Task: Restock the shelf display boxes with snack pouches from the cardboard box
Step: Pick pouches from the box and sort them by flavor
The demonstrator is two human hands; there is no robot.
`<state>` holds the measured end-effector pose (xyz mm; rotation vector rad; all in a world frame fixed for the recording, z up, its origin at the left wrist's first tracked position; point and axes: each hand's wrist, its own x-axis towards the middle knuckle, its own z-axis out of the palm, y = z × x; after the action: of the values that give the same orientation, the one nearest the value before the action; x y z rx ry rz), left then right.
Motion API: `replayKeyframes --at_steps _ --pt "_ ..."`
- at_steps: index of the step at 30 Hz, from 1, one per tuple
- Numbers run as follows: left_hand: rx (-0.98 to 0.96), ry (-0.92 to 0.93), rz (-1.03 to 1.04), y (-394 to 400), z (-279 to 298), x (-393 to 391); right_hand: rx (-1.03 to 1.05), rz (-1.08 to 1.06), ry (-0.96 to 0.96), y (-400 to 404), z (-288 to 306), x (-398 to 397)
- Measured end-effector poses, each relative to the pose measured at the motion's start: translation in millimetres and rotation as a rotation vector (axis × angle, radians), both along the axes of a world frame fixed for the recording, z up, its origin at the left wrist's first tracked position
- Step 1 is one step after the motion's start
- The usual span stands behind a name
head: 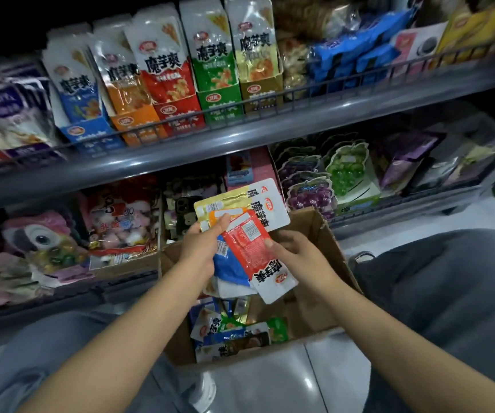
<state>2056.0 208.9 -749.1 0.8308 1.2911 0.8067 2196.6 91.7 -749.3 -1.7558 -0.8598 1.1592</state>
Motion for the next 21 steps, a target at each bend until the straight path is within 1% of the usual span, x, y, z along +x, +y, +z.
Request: replayKeyframes --at_steps 4,5,6,8,10,11,13,14,17,21 --pt "0.019 0.013 0.038 -2 4 -11 -0.082 -0.034 0.448 29 13 -5" --pt "0.031 0.021 0.057 -2 3 -14 -0.105 -0.05 0.545 35 17 -6" --pt "0.034 0.016 0.077 -2 2 -15 -0.126 -0.056 0.593 39 21 -6" --pt "0.016 -0.022 0.114 -4 0 -16 -0.143 -0.028 0.619 47 24 -4" --pt "-0.02 -0.078 0.136 -6 -1 -15 -0.124 0.043 0.636 52 20 0" --pt "-0.04 -0.109 0.141 -7 -1 -14 -0.102 0.081 0.61 53 17 0" --pt "-0.099 -0.186 0.121 -9 1 -13 -0.055 0.121 0.499 53 11 -2" --pt "-0.128 -0.226 0.104 -10 2 -12 -0.037 0.113 0.456 54 7 -4" --pt "-0.205 -0.295 0.052 -8 3 -14 -0.013 0.061 0.409 58 1 -10" --pt "-0.277 -0.273 -0.094 3 10 -25 -0.055 0.025 0.404 65 -1 -5"
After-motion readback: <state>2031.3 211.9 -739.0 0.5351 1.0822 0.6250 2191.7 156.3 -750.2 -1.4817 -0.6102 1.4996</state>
